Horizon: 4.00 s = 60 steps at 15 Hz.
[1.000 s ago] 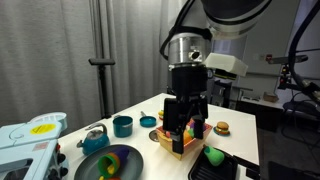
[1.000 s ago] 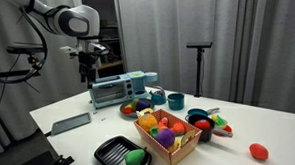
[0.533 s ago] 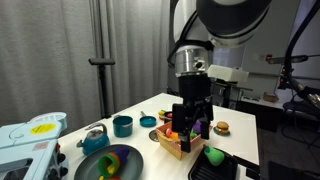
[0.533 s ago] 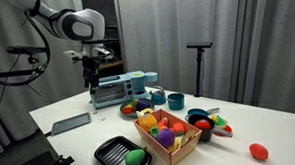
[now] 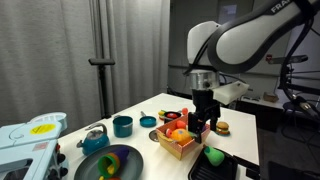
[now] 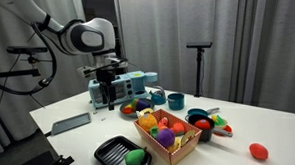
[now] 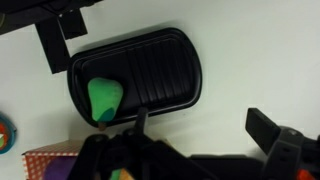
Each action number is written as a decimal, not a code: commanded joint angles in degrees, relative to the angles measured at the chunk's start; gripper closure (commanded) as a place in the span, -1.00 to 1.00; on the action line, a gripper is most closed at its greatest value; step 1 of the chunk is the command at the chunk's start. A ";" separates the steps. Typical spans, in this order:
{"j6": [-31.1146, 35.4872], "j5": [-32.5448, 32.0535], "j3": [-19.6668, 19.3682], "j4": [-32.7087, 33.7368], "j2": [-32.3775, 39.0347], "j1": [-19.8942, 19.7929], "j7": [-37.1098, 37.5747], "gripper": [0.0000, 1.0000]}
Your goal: Put the pear plushy in the basket
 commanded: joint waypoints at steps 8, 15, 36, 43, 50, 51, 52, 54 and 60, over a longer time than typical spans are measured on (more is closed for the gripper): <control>5.20 -7.93 -3.34 -4.34 3.40 -3.64 11.26 -1.00; 7.12 -7.95 -3.43 -4.76 3.75 -3.79 12.86 -1.00; 19.24 -30.50 -13.77 4.35 30.63 0.31 32.33 -1.00; 18.90 -29.98 -15.26 4.21 29.97 2.08 33.77 -0.03; 19.69 -25.97 -15.57 3.22 26.83 0.83 31.31 0.83; 19.73 -24.61 -15.22 2.99 25.89 0.58 30.38 0.94; 19.66 -23.28 -14.93 2.87 24.97 0.46 29.46 0.95; 19.80 -20.31 -14.14 2.35 22.38 0.16 26.81 0.93; 19.72 -13.21 -11.66 2.45 14.04 0.00 18.17 0.90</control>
